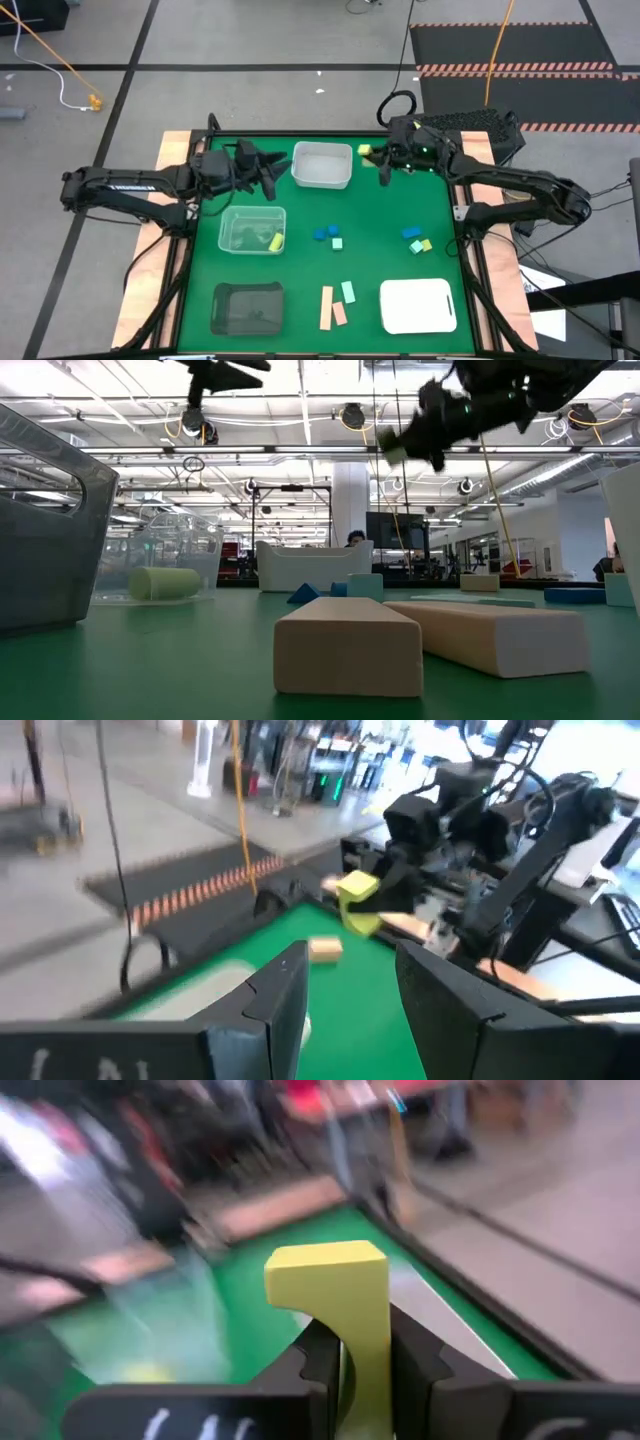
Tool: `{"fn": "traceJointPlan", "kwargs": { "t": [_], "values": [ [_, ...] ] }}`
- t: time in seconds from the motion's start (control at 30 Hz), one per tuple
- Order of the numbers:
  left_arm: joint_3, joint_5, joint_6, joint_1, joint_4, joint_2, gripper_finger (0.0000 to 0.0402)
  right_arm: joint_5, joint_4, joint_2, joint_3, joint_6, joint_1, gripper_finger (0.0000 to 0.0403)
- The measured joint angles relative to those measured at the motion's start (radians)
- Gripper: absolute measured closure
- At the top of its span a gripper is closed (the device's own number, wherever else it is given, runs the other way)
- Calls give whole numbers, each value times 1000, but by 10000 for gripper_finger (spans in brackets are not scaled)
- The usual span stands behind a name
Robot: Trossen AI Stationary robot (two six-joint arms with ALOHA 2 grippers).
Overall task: Sort & place blocks by color
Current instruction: Put the top yellow bridge block into the transparent bin
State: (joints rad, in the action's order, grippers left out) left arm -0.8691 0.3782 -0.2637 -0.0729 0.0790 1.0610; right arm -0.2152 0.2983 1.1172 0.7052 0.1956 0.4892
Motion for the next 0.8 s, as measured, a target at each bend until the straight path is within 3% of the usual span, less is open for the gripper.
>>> {"fn": "traceJointPlan", "kwargs": {
  "t": [0.17, 0.33, 0.63, 0.8],
  "values": [
    [0, 0, 170, -1, 170, 90, 247, 8, 255, 28, 1, 30, -108, 367],
    [0, 0, 218, -9, 258, 151, 240, 130, 424, 63, 1, 131, -172, 365],
    [0, -29, 199, -13, 374, 216, 158, 140, 633, 173, 1, 182, -214, 367],
    [0, -29, 213, -13, 401, 227, 124, 265, 669, 232, 54, 248, -230, 367]
  ]
}}
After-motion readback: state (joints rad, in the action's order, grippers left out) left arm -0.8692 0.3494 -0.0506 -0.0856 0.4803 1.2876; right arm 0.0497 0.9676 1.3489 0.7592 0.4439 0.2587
